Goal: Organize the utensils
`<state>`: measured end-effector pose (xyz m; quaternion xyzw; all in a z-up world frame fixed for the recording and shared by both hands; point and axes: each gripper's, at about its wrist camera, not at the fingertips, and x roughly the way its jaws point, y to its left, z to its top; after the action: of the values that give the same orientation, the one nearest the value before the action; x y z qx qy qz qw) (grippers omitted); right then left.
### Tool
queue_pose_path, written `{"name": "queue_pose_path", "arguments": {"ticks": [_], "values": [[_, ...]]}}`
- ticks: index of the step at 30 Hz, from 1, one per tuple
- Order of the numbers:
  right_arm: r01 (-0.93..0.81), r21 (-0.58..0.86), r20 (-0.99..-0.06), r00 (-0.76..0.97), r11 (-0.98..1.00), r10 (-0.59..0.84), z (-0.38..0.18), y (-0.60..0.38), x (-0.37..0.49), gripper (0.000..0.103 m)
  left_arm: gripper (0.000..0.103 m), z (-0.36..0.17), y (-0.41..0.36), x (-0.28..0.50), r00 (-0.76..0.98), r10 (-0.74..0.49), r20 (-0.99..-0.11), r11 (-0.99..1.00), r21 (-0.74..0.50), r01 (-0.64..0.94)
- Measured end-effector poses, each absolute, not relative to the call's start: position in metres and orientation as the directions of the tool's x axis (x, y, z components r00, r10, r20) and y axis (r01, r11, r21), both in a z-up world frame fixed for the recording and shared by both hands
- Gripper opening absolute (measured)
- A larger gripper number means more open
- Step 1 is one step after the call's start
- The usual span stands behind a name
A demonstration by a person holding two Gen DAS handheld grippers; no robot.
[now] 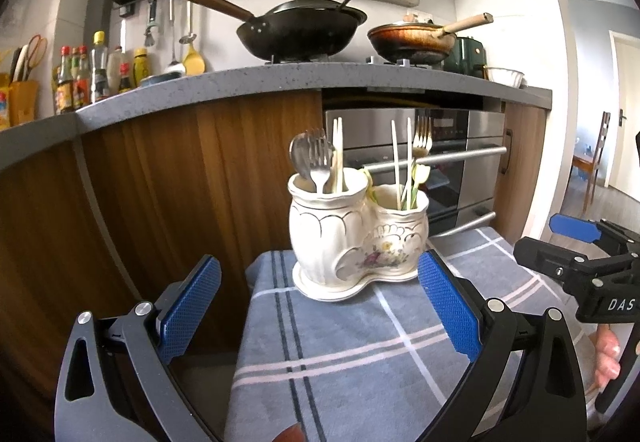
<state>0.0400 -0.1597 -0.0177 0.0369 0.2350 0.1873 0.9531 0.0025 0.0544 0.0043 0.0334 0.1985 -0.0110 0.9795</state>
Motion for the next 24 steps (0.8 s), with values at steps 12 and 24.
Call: {"name": "queue_pose_path", "arguments": {"ticks": [12,24], "values": [[-0.257,0.230,-0.452,0.826,0.939,0.337,-0.039,-0.206,0.067,0.097,0.098,-0.048,0.041,0.076,0.836,-0.007,-0.548,0.996,0.066,0.051],[-0.186,0.283,-0.484,0.819,0.941,0.308,-0.058,-0.245,0.093,0.097,0.098,-0.109,0.032,0.135,0.634,-0.045,-0.772,0.989,0.057,0.140]]}}
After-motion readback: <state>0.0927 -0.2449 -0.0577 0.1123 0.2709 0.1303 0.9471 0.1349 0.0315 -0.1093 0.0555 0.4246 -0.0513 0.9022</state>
